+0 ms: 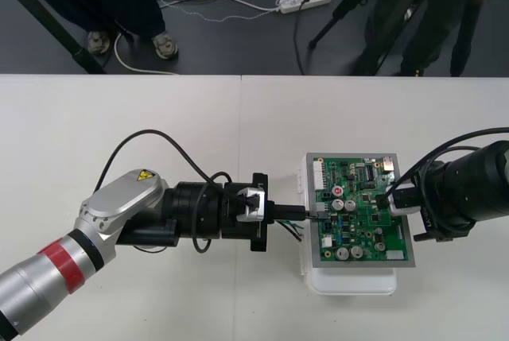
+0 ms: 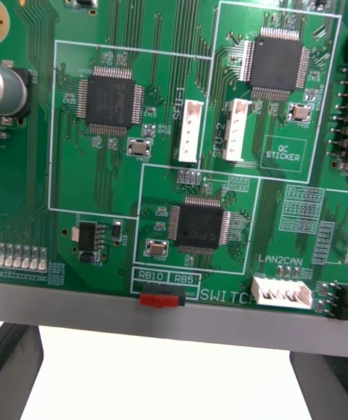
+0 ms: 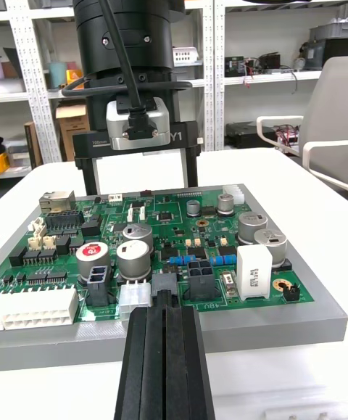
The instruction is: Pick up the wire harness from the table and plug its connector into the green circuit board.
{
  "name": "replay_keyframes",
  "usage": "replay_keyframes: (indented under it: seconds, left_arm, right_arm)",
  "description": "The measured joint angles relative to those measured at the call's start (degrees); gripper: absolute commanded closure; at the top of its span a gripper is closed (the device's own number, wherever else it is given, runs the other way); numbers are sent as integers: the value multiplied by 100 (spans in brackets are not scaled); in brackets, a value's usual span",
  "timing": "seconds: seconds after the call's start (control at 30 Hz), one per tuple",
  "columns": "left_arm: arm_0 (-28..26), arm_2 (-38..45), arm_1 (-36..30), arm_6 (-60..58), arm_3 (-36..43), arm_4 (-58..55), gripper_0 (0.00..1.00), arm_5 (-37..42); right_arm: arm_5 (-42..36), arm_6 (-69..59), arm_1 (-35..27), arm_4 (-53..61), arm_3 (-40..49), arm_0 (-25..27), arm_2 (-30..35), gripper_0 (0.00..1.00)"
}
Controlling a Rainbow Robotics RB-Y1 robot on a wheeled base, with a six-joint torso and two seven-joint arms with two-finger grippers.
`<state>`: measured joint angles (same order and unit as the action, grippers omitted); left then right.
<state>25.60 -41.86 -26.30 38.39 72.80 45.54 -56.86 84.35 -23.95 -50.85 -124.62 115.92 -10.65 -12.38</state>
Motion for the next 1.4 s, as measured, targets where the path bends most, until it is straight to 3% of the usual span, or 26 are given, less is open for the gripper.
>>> replay_keyframes:
  seconds: [1.4]
  left_arm:
    - [0, -23, 125, 388, 58, 235, 100, 292]
  right_arm:
    - [10, 0, 1, -22, 0, 11, 0, 0]
